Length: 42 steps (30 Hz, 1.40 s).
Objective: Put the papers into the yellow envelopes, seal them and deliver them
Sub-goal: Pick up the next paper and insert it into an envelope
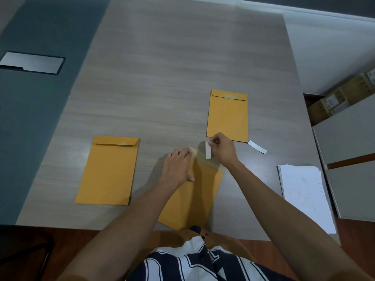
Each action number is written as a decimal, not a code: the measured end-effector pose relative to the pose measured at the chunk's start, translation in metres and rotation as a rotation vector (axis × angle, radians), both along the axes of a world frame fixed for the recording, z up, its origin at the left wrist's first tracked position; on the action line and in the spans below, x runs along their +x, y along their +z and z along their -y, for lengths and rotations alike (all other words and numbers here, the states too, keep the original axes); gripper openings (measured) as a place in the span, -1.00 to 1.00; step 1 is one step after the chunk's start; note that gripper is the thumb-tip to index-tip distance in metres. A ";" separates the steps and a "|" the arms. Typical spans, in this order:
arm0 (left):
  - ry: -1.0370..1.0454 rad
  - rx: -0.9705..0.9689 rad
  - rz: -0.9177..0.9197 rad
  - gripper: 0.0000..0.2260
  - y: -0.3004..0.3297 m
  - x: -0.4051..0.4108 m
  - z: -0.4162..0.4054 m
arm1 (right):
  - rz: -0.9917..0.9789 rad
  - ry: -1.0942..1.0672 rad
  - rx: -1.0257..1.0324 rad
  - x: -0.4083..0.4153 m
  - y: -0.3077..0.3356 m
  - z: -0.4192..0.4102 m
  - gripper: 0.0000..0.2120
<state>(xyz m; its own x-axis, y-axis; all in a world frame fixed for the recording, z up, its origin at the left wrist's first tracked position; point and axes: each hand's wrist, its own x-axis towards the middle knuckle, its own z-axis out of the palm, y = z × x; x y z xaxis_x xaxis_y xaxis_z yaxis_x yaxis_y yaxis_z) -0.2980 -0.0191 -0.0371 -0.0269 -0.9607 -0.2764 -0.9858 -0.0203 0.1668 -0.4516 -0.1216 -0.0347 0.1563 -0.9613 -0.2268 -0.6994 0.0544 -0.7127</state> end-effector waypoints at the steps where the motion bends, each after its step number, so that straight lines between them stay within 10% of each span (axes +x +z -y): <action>1: 0.000 0.003 0.001 -0.20 0.000 0.000 0.000 | 0.046 -0.098 0.011 -0.008 0.001 0.003 -0.96; 17: -0.042 0.091 0.070 -0.17 0.005 0.000 0.033 | 0.383 -0.967 0.172 -0.144 0.009 0.029 -0.83; 42: -0.114 0.122 -0.432 -0.49 0.003 -0.252 0.023 | -0.521 -0.549 0.021 -0.321 0.010 -0.092 -0.42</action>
